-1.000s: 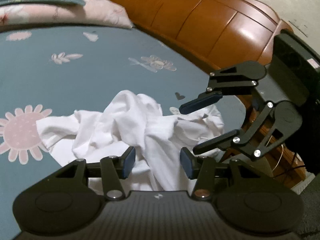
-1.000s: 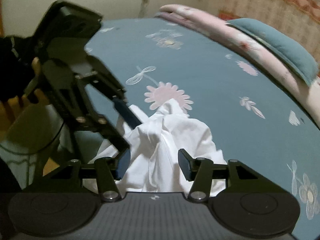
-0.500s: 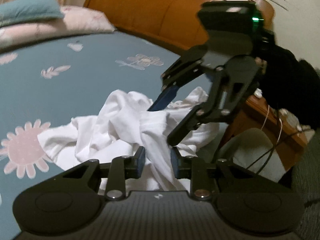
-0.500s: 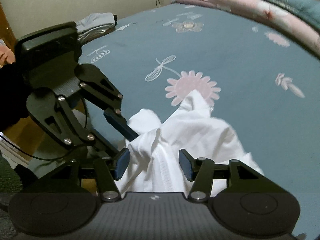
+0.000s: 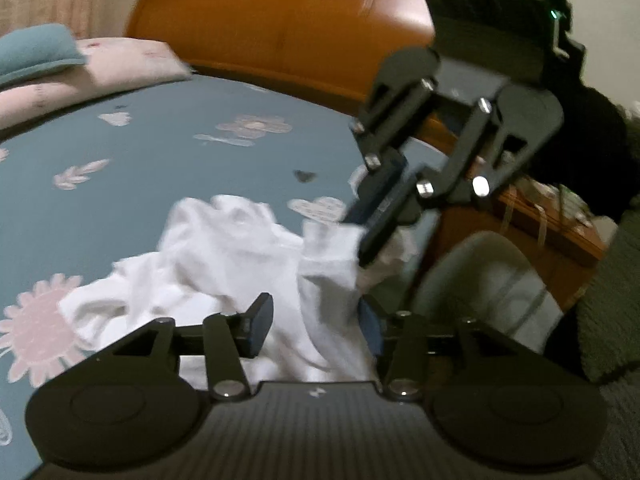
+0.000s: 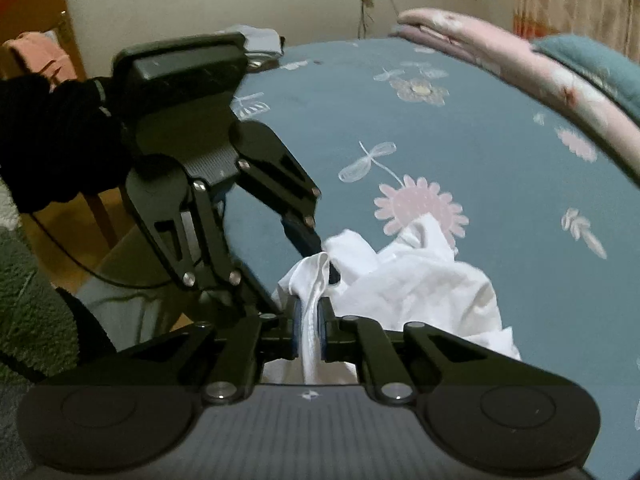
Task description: Fold clothes
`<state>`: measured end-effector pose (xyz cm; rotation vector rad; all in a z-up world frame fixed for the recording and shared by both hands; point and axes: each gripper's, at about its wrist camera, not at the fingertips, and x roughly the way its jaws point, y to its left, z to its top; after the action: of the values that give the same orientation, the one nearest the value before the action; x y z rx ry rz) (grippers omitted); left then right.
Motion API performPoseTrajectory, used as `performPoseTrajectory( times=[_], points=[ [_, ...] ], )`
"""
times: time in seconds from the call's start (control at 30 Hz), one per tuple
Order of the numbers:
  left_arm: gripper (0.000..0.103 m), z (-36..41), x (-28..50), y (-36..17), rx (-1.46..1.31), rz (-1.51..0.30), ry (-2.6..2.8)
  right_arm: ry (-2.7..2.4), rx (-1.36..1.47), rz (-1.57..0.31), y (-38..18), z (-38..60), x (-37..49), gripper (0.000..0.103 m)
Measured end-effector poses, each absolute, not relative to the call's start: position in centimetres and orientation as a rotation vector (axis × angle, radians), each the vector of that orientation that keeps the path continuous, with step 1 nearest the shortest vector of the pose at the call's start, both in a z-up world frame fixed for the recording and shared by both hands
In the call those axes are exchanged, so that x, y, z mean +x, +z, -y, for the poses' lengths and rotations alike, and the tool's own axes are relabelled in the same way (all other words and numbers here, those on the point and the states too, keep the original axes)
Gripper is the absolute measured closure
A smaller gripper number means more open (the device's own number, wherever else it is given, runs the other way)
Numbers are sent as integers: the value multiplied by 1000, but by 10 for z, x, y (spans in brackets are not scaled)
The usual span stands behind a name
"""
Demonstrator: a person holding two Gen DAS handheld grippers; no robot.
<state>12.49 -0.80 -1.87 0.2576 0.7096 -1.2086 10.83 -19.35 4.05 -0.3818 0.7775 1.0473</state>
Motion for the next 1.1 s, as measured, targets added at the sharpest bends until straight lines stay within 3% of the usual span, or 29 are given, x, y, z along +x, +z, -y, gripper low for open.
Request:
performPoseTrajectory(
  times=[0.13, 0.2, 0.53, 0.63, 0.7, 1.03, 1.1],
  points=[
    [58, 13, 123, -23, 202, -740, -1284, 1057, -383, -745, 51, 196, 99, 93],
    [72, 14, 125, -24, 159, -766, -1317, 1049, -380, -740, 53, 197, 98, 93],
    [73, 22, 123, -22, 68, -800, -1345, 999, -302, -728, 49, 211, 98, 93],
    [94, 26, 124, -26, 83, -829, -1302, 978, -301, -733, 47, 213, 97, 91],
    [97, 27, 123, -26, 100, -829, -1250, 947, -298, -724, 48, 216, 95, 84],
    [98, 6, 121, -2, 115, -781, -1038, 728, -174, -665, 59, 283, 82, 67],
    [99, -2, 125, 5, 106, -768, -995, 679, -137, -672, 54, 304, 76, 56]
  ],
)
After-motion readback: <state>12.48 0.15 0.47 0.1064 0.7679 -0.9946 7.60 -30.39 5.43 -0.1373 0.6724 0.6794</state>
